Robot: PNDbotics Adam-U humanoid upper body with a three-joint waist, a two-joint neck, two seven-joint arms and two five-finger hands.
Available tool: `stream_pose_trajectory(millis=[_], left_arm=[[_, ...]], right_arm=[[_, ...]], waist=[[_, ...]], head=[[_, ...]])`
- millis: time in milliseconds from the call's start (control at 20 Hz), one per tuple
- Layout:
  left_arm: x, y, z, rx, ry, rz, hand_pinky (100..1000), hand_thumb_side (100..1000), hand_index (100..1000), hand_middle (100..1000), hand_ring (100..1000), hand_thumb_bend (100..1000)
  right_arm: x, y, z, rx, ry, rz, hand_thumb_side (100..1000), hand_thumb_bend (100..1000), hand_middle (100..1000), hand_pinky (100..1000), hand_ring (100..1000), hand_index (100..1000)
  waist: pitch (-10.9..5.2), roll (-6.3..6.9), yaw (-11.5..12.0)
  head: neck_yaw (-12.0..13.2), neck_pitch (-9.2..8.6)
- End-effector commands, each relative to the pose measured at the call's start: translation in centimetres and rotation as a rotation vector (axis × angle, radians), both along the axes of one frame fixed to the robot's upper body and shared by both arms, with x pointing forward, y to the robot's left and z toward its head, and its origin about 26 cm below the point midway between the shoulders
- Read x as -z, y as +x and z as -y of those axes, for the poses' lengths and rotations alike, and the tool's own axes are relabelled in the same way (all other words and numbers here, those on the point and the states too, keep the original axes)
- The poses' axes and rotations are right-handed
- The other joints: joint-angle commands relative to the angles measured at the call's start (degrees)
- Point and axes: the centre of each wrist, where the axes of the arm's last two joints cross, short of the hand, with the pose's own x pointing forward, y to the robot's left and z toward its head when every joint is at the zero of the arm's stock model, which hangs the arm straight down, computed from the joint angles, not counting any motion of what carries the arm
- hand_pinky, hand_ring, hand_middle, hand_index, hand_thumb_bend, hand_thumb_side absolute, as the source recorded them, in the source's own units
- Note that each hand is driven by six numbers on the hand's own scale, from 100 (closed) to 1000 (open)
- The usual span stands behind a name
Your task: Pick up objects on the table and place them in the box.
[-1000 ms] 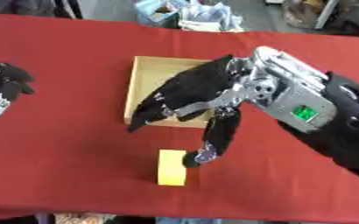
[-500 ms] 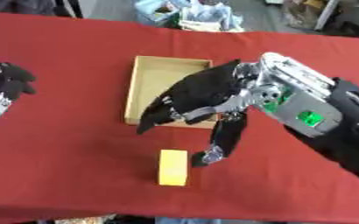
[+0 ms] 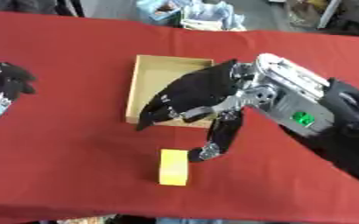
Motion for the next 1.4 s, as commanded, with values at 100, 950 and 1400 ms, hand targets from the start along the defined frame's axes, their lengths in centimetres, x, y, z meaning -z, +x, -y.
stream_pose_trajectory(millis=[100, 950, 1400], left_arm=[[-1.0, 0.1, -0.2, 0.002, 0.015, 0.029, 693, 576, 691, 646, 610, 207], [-1.1, 0.1, -0.1, 0.007, 0.017, 0.031, 695, 581, 691, 646, 610, 197], [-1.0, 0.1, -0.1, 0.007, 0.016, 0.03, 695, 582, 691, 646, 609, 193]], right_arm=[[-0.5, 0.3, 0.2, -0.119, -0.186, 0.059, 194, 354, 914, 861, 931, 983], [0.8, 0.5, 0.1, -0.15, -0.223, 0.069, 184, 359, 912, 867, 935, 967], [1.4, 0.7, 0.2, -0.156, -0.241, 0.072, 173, 357, 913, 870, 939, 965]], waist=[[-0.61, 0.41, 0.07], [-0.09, 0.34, 0.44], [-0.12, 0.24, 0.5]], head=[[-0.23, 0.3], [-0.2, 0.3], [-0.27, 0.3]])
